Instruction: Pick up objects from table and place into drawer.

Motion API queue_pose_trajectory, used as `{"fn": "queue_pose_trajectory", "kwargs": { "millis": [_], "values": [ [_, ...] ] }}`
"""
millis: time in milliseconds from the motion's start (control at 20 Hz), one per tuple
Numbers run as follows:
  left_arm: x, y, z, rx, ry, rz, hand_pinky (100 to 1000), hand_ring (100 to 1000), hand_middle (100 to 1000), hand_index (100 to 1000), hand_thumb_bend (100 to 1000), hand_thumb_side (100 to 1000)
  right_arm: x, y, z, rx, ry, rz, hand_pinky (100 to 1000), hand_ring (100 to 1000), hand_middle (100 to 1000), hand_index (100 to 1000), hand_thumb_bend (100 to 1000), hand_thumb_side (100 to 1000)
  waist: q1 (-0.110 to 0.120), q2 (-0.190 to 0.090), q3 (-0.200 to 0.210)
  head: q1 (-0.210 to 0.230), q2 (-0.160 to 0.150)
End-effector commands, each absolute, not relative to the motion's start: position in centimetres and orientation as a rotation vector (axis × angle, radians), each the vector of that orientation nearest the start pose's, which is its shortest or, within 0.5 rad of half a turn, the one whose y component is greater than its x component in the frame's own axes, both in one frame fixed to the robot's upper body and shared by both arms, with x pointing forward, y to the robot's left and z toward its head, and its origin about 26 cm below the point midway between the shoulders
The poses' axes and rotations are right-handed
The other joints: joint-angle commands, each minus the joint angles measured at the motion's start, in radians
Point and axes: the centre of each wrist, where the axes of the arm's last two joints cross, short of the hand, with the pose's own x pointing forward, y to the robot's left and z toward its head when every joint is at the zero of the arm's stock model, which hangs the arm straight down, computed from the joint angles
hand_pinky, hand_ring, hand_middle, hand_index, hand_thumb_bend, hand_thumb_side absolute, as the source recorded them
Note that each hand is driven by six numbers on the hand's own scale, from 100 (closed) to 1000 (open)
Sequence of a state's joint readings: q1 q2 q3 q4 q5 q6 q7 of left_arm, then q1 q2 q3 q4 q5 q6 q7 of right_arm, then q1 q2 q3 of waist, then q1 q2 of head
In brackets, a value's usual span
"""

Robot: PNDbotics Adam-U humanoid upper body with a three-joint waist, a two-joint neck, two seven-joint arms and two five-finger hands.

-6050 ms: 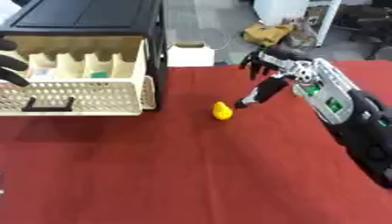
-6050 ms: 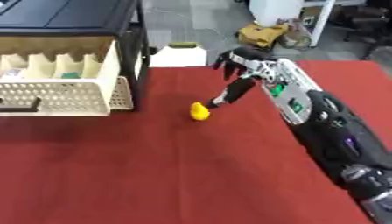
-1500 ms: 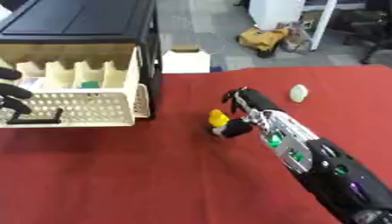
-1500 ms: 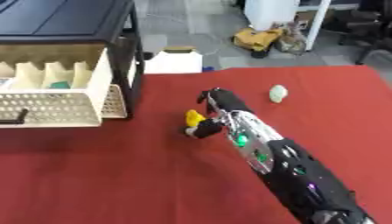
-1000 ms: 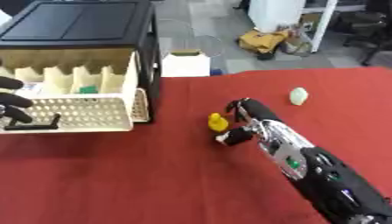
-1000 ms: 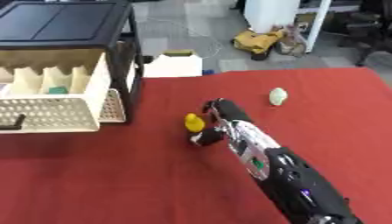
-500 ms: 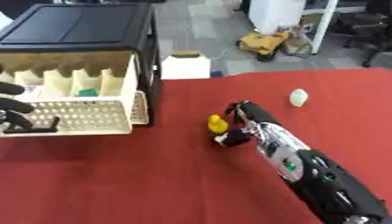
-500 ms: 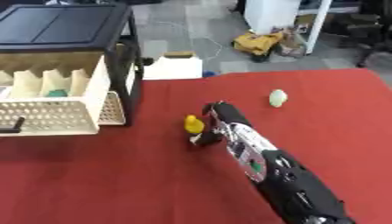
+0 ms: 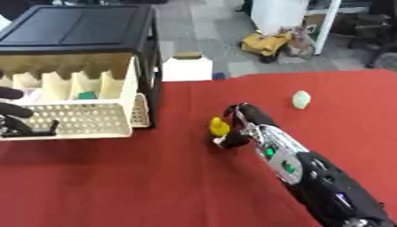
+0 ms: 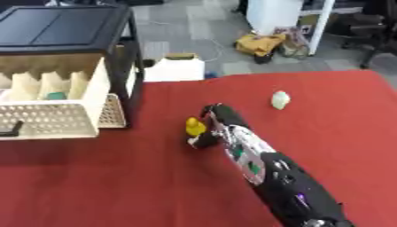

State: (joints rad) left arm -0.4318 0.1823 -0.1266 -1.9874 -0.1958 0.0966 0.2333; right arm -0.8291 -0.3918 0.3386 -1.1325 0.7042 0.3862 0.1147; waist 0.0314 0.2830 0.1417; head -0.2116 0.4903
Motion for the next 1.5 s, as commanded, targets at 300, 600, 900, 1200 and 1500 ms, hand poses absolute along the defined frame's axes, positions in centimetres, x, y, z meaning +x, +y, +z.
{"fn": "queue_pose_trajectory", "kwargs": {
  "millis": [300,600,900,1200,1500],
  "values": [
    [30.54,19.06,22.26,0.259,-2.367,-0.196,414,521,581,817,100,1000,45.31,-21.05,17.24,-0.973,-1.393,1.016,699,741,481,772,465,289,0.0,-0.011,0.003,-0.007,-0.018],
    [30.53,19.03,22.23,0.257,-2.366,-0.195,415,522,582,817,100,1000,45.49,-21.37,16.91,-0.975,-1.372,1.007,697,741,483,773,408,263,0.0,-0.009,0.003,-0.009,-0.023],
    [30.53,18.99,22.23,0.253,-2.366,-0.196,414,522,582,814,100,1000,45.6,-21.42,16.84,-0.971,-1.365,0.996,694,740,482,772,249,256,-0.001,-0.01,0.004,-0.009,-0.023],
    [30.53,18.95,22.25,0.25,-2.367,-0.198,415,522,582,814,100,1000,45.52,-21.34,17.0,-0.953,-1.364,0.989,690,735,474,764,242,242,-0.002,-0.009,0.002,-0.009,-0.024],
    [30.53,18.95,22.25,0.248,-2.368,-0.2,416,523,583,814,100,1000,45.52,-21.36,17.03,-0.949,-1.365,0.978,687,731,468,756,222,241,-0.002,-0.007,0.002,-0.011,-0.024]
  ]
}}
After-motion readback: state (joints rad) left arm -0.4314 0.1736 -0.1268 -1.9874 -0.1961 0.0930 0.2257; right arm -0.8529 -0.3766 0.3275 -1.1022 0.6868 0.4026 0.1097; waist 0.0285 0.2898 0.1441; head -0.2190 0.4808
